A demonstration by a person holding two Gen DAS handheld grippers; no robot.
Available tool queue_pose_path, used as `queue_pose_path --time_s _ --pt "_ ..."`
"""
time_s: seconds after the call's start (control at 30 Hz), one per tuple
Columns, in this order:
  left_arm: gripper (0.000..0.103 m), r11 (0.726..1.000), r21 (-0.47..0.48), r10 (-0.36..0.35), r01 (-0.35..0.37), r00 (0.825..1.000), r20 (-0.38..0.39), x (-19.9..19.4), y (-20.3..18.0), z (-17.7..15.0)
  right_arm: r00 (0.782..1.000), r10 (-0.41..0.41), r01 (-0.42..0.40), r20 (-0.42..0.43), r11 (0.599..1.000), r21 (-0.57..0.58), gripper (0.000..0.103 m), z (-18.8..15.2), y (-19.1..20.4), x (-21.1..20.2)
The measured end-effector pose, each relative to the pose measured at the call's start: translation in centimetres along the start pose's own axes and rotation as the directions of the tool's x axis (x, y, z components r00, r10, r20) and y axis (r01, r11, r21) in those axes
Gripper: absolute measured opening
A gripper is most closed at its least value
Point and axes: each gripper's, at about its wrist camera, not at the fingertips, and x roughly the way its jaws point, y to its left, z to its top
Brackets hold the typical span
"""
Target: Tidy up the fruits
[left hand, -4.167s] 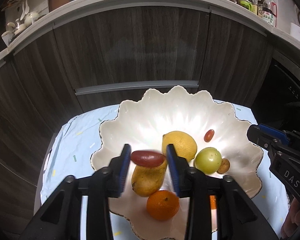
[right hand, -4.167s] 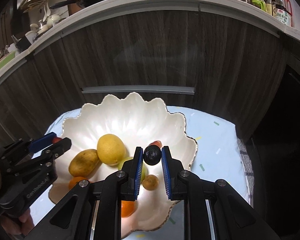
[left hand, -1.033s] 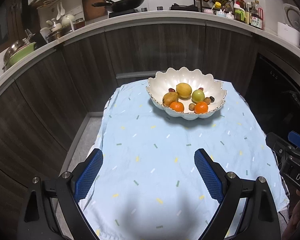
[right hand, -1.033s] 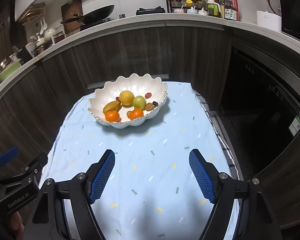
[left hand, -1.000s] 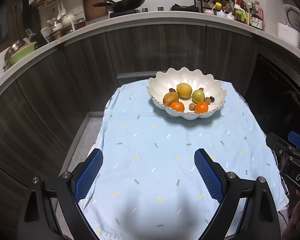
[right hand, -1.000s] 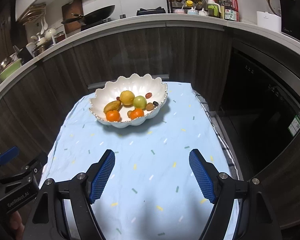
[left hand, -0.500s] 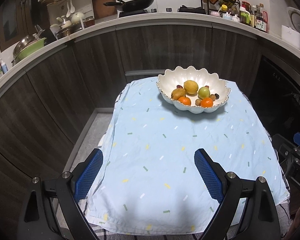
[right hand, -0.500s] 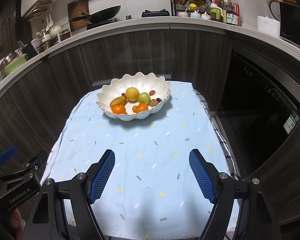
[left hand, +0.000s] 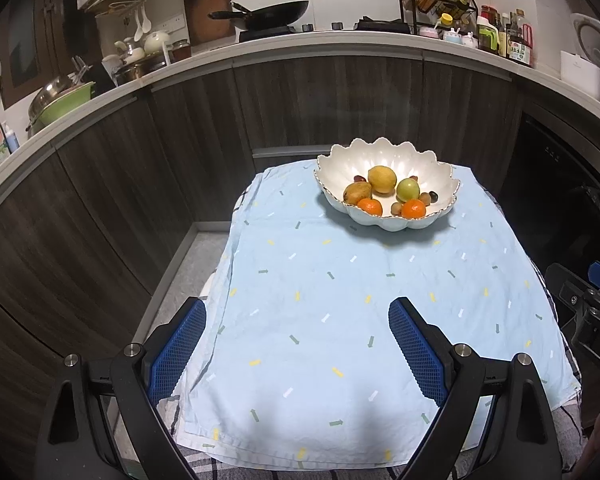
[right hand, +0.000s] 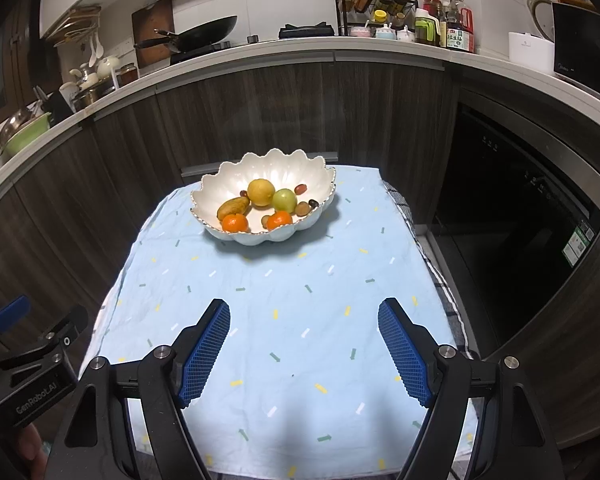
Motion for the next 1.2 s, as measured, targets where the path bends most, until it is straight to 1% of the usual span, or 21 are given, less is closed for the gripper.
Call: queue_pose_path --time_s 1.2 --pt "0.095 1.0 0.007 -0.001 0.001 1.0 0.005 -0.27 -0.12 0.1 1.0 0.009 -0.009 -0.006 1.0 0.014 0.077 -0.3 -0.07 -0.08"
